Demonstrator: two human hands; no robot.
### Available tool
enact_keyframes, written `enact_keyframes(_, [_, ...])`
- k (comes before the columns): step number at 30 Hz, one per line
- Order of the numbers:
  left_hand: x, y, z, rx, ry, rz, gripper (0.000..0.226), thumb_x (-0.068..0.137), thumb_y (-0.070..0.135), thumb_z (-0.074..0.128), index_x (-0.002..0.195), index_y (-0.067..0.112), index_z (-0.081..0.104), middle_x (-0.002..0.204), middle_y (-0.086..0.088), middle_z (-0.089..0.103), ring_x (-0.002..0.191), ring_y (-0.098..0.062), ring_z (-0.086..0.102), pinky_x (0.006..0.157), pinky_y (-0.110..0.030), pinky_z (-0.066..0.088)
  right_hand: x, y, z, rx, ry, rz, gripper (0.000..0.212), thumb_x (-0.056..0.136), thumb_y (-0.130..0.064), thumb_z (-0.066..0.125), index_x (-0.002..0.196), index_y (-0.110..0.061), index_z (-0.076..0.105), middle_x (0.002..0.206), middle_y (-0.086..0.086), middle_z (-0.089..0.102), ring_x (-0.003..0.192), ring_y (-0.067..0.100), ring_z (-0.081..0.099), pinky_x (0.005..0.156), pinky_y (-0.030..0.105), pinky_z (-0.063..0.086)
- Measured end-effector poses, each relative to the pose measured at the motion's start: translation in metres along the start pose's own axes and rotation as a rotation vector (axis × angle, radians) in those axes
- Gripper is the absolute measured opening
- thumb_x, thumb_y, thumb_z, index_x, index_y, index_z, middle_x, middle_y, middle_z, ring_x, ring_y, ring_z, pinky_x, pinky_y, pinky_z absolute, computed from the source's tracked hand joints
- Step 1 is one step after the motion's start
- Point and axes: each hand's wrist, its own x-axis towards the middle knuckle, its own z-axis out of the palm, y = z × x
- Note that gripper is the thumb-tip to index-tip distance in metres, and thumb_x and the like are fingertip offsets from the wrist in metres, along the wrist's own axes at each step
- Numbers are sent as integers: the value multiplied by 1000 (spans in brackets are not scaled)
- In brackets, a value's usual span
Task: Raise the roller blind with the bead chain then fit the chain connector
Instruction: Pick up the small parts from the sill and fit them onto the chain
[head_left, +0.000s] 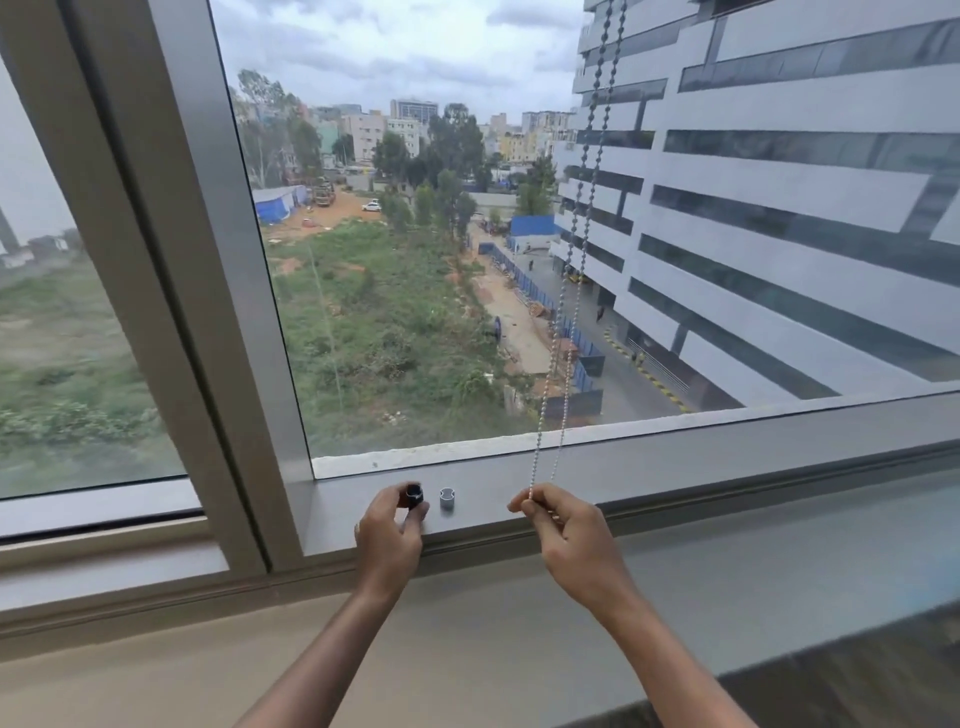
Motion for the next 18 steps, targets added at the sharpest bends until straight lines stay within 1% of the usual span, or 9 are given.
enact_keyframes(1, [-4, 1, 1, -43, -16, -5, 25, 99, -2, 75, 122, 8, 75, 109, -8, 77, 100, -25, 75, 93, -41, 59, 0, 0, 0, -3, 5, 8, 18, 105, -8, 63, 98, -16, 77, 83, -21, 74, 70, -5, 64, 67, 8, 42])
enact_keyframes(3, [-15, 5, 3, -138, -76, -5, 29, 102, -3, 70, 124, 17, 72, 114, -5, 76, 99, -11, 75, 89, -30, 59, -1, -1, 1, -8, 21, 19, 17, 106, -10, 63, 99, -17, 77, 94, -12, 79, 81, -4, 68, 72, 8, 44])
enact_keyframes(4, [-21, 7, 5, -172, -109, 12, 32, 103, -4, 68, 124, 20, 71, 116, -3, 75, 100, -5, 74, 88, -25, 58, -3, -1, 2, -15, 29, 15, 17, 106, -10, 63, 100, -18, 78, 97, -9, 79, 84, -3, 67, 74, 9, 44])
enact_keyframes(6, [-34, 10, 10, -217, -171, 42, 36, 103, -6, 67, 127, 21, 70, 119, -3, 75, 101, -3, 72, 89, -20, 59, -5, -1, 3, -41, 41, -5, 18, 105, -10, 64, 100, -20, 78, 97, -10, 77, 85, -2, 65, 76, 11, 45])
enact_keyframes(8, [-45, 12, 16, -239, -209, 50, 41, 103, -7, 68, 128, 25, 69, 115, -5, 75, 99, -8, 73, 90, -27, 63, -8, -1, 4, -67, 46, -37, 18, 105, -10, 64, 100, -19, 78, 97, -12, 75, 93, 2, 65, 83, 18, 48])
enact_keyframes(10, [-54, 13, 22, -238, -234, 57, 42, 102, -8, 68, 130, 24, 70, 110, -4, 75, 94, -9, 73, 89, -36, 65, -10, -1, 4, -91, 46, -70, 18, 106, -8, 63, 101, -17, 77, 99, -9, 74, 102, 11, 67, 91, 27, 51])
enact_keyframes(12, [-63, 15, 24, -253, -263, 62, 45, 101, -8, 69, 132, 23, 69, 109, -3, 77, 94, -10, 75, 90, -38, 65, -13, -3, 3, -103, 42, -94, 18, 106, -8, 62, 101, -16, 77, 100, -5, 72, 105, 16, 67, 94, 30, 52])
enact_keyframes(15, [-73, 18, 25, -263, -292, 74, 51, 100, -5, 72, 134, 32, 66, 113, -3, 78, 98, -14, 76, 91, -34, 64, -18, -6, 3, -102, 32, -105, 19, 107, -9, 60, 103, -17, 77, 100, -5, 71, 103, 11, 67, 91, 21, 50])
enact_keyframes(18, [-79, 21, 27, -290, -303, 68, 56, 99, -4, 73, 138, 35, 63, 111, -6, 76, 95, -17, 76, 89, -39, 65, -23, -7, 4, -69, 33, -92, 20, 107, -9, 59, 104, -17, 77, 100, -5, 70, 99, 5, 67, 85, 12, 46])
